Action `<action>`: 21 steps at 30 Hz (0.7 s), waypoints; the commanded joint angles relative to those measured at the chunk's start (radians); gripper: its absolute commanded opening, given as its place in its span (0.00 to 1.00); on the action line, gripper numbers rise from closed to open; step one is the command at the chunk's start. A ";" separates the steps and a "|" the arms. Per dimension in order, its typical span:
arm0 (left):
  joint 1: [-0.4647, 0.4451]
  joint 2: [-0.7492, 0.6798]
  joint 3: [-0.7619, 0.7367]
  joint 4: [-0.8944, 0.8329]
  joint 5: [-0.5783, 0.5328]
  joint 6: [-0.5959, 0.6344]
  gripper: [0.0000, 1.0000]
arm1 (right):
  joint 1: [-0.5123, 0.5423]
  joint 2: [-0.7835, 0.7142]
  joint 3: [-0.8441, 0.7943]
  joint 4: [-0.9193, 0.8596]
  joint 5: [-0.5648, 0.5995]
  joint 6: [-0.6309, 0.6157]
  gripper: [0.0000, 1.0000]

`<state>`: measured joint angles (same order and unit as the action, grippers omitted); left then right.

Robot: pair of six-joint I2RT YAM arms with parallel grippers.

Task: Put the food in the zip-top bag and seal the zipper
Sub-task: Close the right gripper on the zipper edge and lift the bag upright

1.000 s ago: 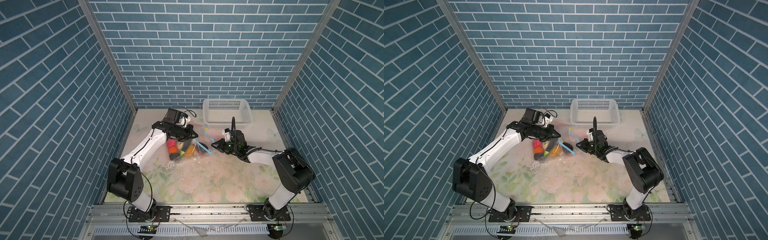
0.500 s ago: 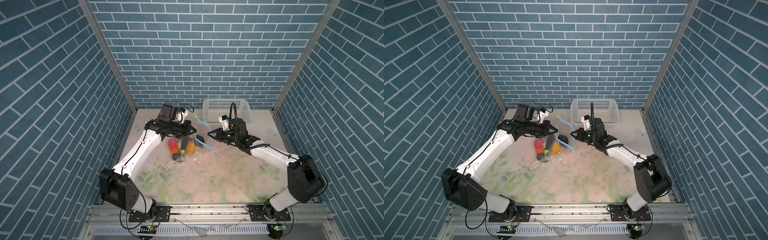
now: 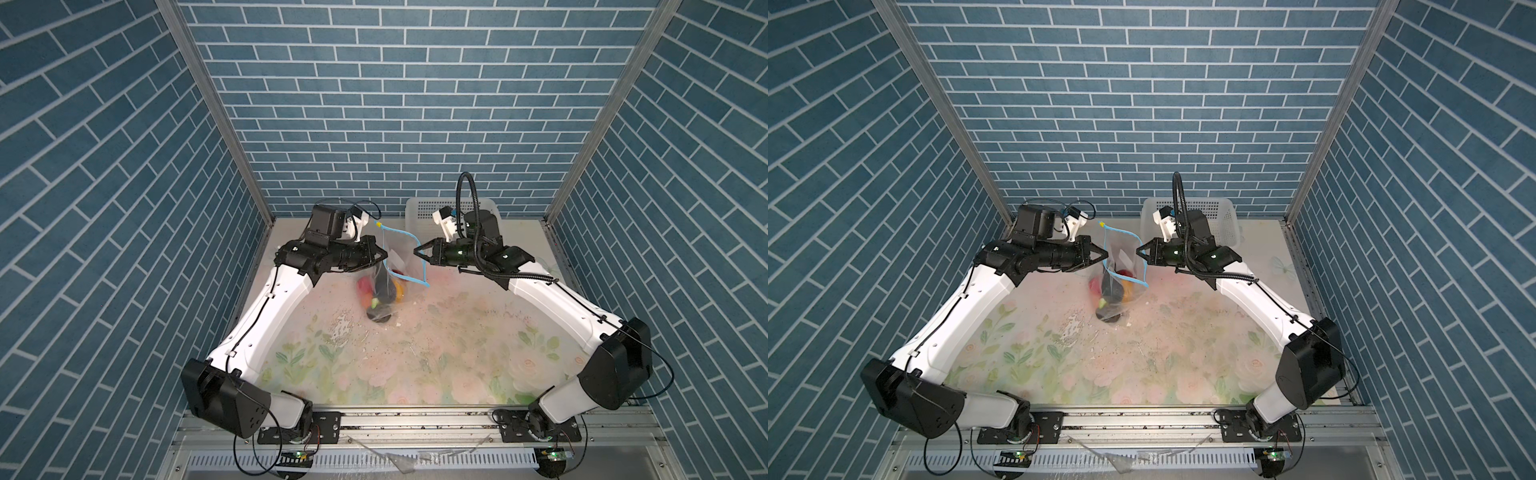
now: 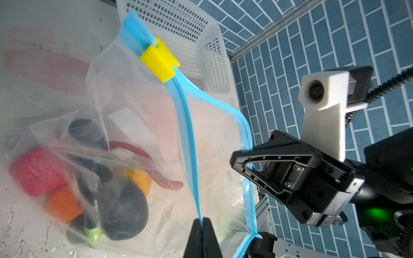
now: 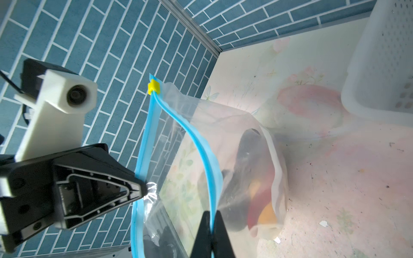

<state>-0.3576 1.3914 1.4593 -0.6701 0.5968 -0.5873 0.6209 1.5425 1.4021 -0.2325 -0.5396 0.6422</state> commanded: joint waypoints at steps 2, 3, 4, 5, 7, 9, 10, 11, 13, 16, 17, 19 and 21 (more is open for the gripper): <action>0.004 -0.030 0.032 0.002 -0.022 -0.014 0.00 | 0.012 -0.025 0.112 -0.058 0.006 -0.067 0.00; 0.003 -0.035 0.032 0.007 -0.024 -0.020 0.00 | 0.013 -0.022 0.126 -0.064 0.010 -0.069 0.00; 0.002 -0.036 0.032 0.009 -0.027 -0.021 0.00 | 0.014 -0.018 0.138 -0.072 0.009 -0.071 0.00; -0.001 -0.041 0.032 0.008 -0.035 -0.022 0.00 | 0.015 -0.012 0.154 -0.080 0.006 -0.073 0.00; -0.009 -0.047 0.032 0.011 -0.051 -0.025 0.00 | 0.017 0.000 0.181 -0.096 0.003 -0.077 0.00; -0.023 -0.055 0.033 0.016 -0.072 -0.027 0.00 | 0.021 0.012 0.214 -0.110 -0.002 -0.082 0.00; -0.029 -0.058 0.035 0.019 -0.079 -0.030 0.00 | 0.023 0.016 0.227 -0.117 -0.003 -0.085 0.00; -0.033 -0.060 0.040 0.020 -0.082 -0.033 0.00 | 0.025 0.021 0.241 -0.124 -0.004 -0.087 0.00; -0.039 -0.062 0.050 0.020 -0.088 -0.039 0.00 | 0.030 0.027 0.258 -0.135 -0.009 -0.095 0.00; -0.047 -0.066 0.060 0.028 -0.103 -0.054 0.00 | 0.038 0.037 0.285 -0.154 -0.013 -0.103 0.00; -0.051 -0.065 0.062 0.033 -0.105 -0.060 0.00 | 0.041 0.039 0.295 -0.162 -0.013 -0.106 0.00; -0.061 -0.057 0.065 0.044 -0.106 -0.075 0.00 | 0.049 0.043 0.309 -0.177 -0.013 -0.111 0.00; -0.073 -0.049 0.073 0.051 -0.107 -0.087 0.00 | 0.053 0.046 0.319 -0.190 -0.012 -0.116 0.00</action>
<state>-0.4129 1.3521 1.4963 -0.6567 0.5018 -0.6521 0.6613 1.5826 1.6588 -0.4046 -0.5369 0.5728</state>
